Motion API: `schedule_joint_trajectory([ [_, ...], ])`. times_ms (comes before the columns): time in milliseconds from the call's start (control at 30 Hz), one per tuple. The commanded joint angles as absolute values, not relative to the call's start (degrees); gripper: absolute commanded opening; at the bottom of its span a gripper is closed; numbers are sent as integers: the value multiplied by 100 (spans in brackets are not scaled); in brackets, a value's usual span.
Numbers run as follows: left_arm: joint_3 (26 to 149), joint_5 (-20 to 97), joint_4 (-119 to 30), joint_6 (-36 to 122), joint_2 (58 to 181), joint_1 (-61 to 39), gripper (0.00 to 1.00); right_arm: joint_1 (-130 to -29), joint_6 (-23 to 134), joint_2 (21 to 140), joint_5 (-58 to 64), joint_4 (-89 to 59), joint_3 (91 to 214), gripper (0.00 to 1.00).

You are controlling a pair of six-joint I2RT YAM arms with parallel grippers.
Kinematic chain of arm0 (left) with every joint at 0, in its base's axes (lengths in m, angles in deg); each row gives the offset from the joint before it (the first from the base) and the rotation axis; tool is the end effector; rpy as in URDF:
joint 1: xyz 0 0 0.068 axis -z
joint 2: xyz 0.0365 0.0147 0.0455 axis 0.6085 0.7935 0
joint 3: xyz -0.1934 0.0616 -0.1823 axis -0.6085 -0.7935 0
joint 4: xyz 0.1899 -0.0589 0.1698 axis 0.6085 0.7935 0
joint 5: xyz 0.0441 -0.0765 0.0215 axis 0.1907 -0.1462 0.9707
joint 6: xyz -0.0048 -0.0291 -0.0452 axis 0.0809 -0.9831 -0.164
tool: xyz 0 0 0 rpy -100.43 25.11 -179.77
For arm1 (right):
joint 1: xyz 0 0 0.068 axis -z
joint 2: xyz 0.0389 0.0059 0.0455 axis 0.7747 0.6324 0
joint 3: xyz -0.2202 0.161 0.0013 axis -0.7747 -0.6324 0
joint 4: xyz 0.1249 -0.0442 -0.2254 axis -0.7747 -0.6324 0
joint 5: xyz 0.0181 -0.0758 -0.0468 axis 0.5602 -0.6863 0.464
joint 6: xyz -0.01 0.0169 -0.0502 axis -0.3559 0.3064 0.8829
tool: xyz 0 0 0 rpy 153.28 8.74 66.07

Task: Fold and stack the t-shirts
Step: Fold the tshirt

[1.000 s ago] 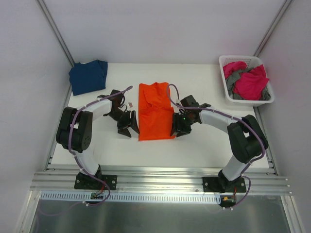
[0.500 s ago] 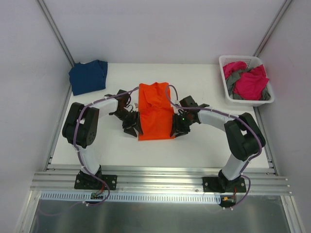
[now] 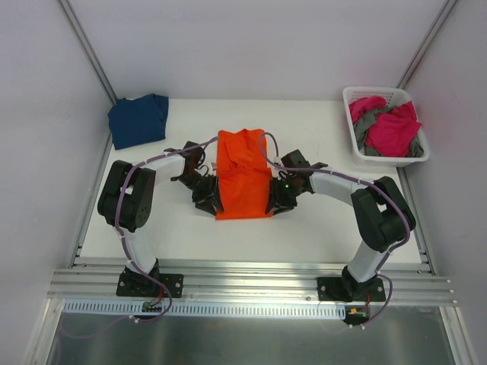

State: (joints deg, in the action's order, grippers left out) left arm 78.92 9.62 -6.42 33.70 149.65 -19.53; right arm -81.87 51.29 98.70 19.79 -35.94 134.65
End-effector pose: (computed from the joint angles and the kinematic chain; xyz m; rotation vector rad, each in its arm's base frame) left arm 0.3124 -0.1239 0.1471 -0.0355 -2.9373 1.0367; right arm 0.2789 0.1854 0.1640 -0.6224 2.6674 0.7957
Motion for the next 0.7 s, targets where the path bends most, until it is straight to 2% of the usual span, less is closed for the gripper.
schedule_joint_trajectory([
  [0, 7780, 803, -632, 3246, 14888, -1938, 36, -8171, 5081, 9825, 2070, -3477, 13561, 35],
  [367, 7657, 663, -694, 3185, 14967, -1938, 28, -8189, 5098, 9754, 2079, -3416, 13456, 32],
  [600, 7595, 557, -764, 3132, 15020, -1955, 11, -8206, 5098, 9798, 2079, -3354, 13473, 31],
  [633, 7595, 548, -773, 3132, 15020, -1955, 3, -8198, 5107, 9798, 2079, -3337, 13473, 31],
  [667, 7587, 566, -764, 3132, 15020, -1955, 1, -8198, 5098, 9807, 2096, -3328, 13473, 31],
])
